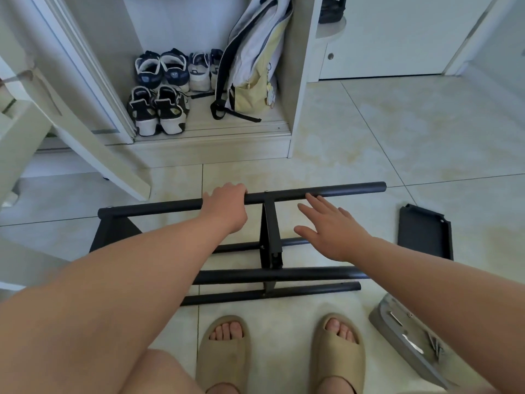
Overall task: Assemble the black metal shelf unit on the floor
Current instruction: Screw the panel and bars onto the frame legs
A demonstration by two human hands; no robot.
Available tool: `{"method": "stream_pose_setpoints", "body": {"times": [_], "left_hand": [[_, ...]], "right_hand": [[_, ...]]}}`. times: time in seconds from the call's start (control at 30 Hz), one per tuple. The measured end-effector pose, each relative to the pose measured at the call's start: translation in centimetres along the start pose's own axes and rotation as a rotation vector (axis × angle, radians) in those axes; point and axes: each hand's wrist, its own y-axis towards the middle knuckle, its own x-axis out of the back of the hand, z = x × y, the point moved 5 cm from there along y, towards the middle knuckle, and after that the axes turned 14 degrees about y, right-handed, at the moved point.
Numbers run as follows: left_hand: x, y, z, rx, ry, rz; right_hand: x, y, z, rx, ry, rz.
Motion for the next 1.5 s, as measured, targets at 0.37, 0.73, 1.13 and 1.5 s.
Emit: {"method": "stream_pose_setpoints", "body": {"times": [0.37,0.73,1.13,1.5], "left_hand": [[-3.3,-4.8,-3.7,0.108,-0.627,0.601],[-3.3,-3.3,-4.2,0.066,-0.842,0.594],[-3.2,-3.0,-3.4,0.044,-0.734,0.556],[-2.2,-3.2,-3.6,0.055,-0.620,0.437]], "right_hand": [[-4.7,-3.2,2.3,0.019,-0.013,0.335],[-4.2,-2.2,2.2,0.086,-0.076,0.307],[-1.7,-2.2,3.1,0.109,-0.069,0.210],[-2.0,-1.8,2.2,0.081,-0.201,0.104]]}}
